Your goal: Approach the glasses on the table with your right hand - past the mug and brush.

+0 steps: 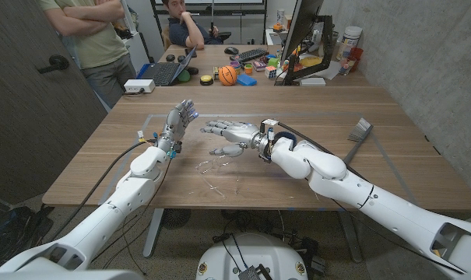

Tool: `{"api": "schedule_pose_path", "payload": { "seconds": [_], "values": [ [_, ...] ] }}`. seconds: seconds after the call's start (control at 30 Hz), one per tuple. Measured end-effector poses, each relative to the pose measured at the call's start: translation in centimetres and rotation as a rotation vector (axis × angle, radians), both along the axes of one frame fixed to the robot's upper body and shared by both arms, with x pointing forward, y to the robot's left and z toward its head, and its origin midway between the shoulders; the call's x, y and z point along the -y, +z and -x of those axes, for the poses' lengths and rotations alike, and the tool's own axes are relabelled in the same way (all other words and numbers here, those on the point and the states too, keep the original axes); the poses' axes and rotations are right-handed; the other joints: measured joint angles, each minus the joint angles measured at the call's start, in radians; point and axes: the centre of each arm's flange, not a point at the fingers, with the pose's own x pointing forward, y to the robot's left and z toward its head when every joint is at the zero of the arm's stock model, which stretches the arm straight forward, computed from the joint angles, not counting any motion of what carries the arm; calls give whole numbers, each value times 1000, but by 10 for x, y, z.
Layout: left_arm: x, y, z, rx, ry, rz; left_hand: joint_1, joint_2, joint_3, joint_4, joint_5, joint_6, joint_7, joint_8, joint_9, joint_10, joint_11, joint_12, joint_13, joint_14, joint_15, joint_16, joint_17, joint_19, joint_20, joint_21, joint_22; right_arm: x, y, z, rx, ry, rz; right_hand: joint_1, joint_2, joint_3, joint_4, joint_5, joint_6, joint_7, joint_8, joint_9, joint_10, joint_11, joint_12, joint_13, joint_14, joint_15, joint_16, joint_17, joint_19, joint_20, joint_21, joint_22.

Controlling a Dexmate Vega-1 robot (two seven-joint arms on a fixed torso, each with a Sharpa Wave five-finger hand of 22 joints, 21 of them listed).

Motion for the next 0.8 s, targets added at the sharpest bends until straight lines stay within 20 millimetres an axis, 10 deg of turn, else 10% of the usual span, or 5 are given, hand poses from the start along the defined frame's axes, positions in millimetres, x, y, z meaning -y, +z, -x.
{"api": "schedule_pose_path", "payload": {
  "seconds": [0.8],
  "values": [
    [-5, -3, 10, 10, 5, 4, 0, 0, -2, -2, 4, -6, -5, 0, 0, 0, 0, 0, 0, 0, 0, 0, 0, 4, 4, -7, 0, -21, -22, -3, -25, 1, 147, 73, 16, -11, -11, 31, -24, -12, 0, 0, -33, -19, 0, 0, -16, -9, -3, 0, 11, -3, -51, -2]
  ]
}}
